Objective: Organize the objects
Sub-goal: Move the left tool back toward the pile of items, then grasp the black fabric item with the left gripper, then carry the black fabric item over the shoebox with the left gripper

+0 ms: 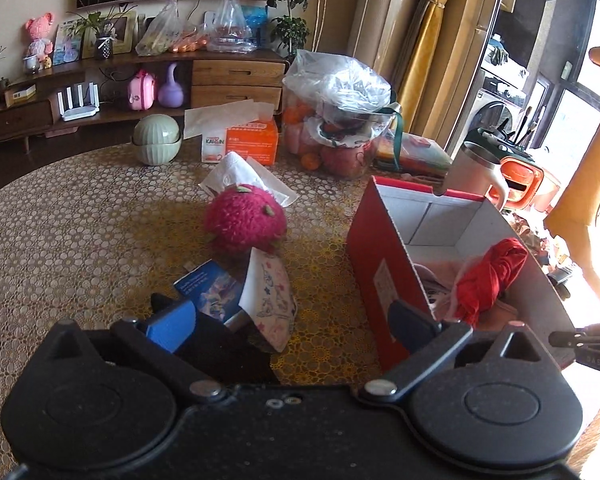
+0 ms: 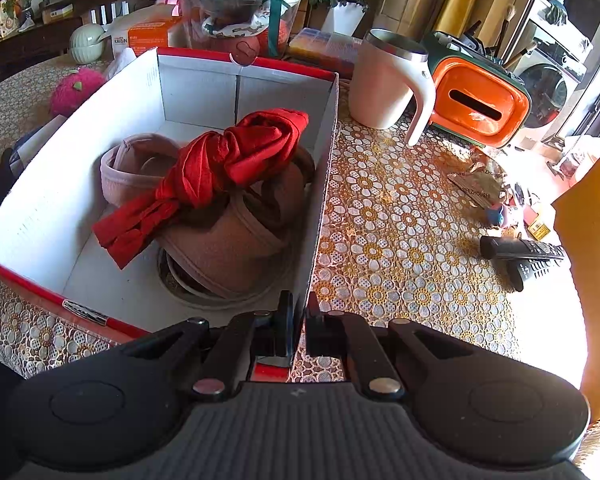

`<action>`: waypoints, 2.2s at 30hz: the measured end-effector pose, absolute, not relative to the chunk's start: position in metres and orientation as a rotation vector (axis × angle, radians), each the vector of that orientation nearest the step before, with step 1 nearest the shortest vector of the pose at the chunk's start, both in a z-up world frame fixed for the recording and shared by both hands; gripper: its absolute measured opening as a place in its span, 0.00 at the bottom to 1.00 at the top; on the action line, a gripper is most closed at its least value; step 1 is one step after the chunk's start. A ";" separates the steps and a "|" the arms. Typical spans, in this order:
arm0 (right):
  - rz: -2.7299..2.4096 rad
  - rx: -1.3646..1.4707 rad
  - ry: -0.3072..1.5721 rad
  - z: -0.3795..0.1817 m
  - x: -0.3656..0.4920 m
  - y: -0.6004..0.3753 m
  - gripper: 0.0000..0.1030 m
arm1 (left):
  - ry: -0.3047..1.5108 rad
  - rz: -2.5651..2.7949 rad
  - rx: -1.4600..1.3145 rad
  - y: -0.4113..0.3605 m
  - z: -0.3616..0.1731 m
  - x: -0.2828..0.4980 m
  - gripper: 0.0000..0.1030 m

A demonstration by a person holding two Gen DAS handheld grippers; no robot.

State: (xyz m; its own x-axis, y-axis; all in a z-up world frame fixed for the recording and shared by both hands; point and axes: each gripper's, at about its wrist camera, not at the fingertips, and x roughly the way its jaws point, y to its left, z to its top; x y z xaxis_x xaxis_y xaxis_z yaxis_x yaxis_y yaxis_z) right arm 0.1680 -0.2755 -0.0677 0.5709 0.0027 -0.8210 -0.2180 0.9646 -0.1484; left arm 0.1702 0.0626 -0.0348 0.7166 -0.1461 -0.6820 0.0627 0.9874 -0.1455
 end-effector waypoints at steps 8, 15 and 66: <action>0.129 -0.249 0.958 -0.068 0.168 -0.275 0.06 | 0.759 -0.065 -0.134 0.082 -0.070 0.172 0.99; 0.129 -0.250 0.959 -0.068 0.168 -0.275 0.06 | 0.820 -0.063 -0.122 0.084 -0.098 0.180 0.99; 0.124 -0.256 0.959 -0.068 0.168 -0.276 0.06 | 0.784 -0.063 -0.093 0.095 -0.067 0.159 0.18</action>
State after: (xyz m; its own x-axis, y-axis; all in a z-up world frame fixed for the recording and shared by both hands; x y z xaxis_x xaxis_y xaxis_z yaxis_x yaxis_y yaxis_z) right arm 0.1678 -0.2765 -0.0676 0.5700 -0.0087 -0.8216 -0.2169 0.9629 -0.1607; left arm 0.1588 0.0953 -0.0671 0.7065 -0.0909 -0.7018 0.0214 0.9940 -0.1072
